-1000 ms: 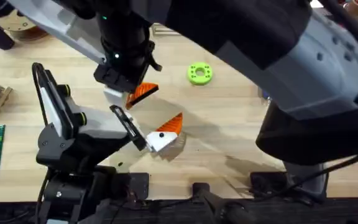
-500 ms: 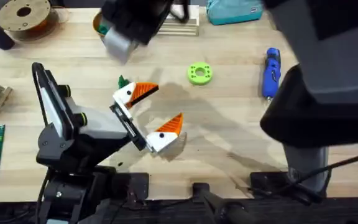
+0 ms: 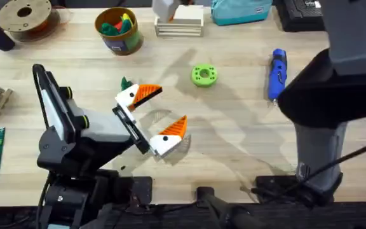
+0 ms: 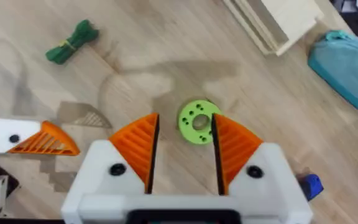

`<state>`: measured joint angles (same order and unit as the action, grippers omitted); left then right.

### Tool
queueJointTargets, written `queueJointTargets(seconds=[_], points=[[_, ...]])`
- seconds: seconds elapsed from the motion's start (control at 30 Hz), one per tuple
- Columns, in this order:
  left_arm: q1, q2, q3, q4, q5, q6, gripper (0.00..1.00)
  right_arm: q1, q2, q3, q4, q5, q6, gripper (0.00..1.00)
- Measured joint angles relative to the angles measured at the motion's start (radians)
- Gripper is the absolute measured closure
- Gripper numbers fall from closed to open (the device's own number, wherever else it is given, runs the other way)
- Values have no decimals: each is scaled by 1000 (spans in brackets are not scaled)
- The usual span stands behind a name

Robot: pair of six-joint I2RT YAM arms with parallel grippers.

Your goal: Pick up the gripper from the table and insert it into the empty holder that is missing its gripper. Then pick up a screw, insert it into the mounting hole, and use the screwdriver to tighten it. Finally, clean up the table by picking up the vegetable and placing it into the bucket.

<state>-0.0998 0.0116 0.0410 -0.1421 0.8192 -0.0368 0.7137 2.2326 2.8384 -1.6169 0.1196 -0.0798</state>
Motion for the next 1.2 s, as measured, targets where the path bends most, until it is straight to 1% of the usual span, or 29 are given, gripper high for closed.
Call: queueJointTargets(seconds=[0.17, 0.4, 0.47, 0.67, 0.77, 0.93, 0.97, 1.0, 1.07, 1.1, 1.2], points=[[0, 0, 0, 0, 0, 0, 14, -70, -27, 0, 0, 0, 5, 495], [0, 0, 0, 0, 0, 0, 14, -169, -142, -10, 0, 5, 6, 492], [0, 0, 0, 0, 0, 0, 15, -187, -194, -44, 0, 8, 6, 492], [0, 0, 0, 0, 0, 0, 15, -240, -357, -210, 0, 8, 6, 487], [0, 0, 0, 0, 0, 0, 15, -260, -390, -260, 0, 8, 14, 487], [0, 0, 0, 0, 0, 0, 14, -266, -393, -282, 0, 11, 30, 468], [0, 0, 0, 0, 0, -3, 67, -266, -393, -282, 0, 11, 32, 462], [0, 0, 0, 0, 0, -1, 209, -266, -393, -283, 0, 11, 35, 458], [0, 0, 0, 0, 0, 0, 537, -272, -393, -283, 0, 11, 49, 457], [0, 0, 0, 0, 0, 1, 674, -276, -393, -283, 0, 11, 55, 457], [0, 0, 0, 0, 0, 4, 926, -288, -397, -301, 0, 12, 70, 455]])
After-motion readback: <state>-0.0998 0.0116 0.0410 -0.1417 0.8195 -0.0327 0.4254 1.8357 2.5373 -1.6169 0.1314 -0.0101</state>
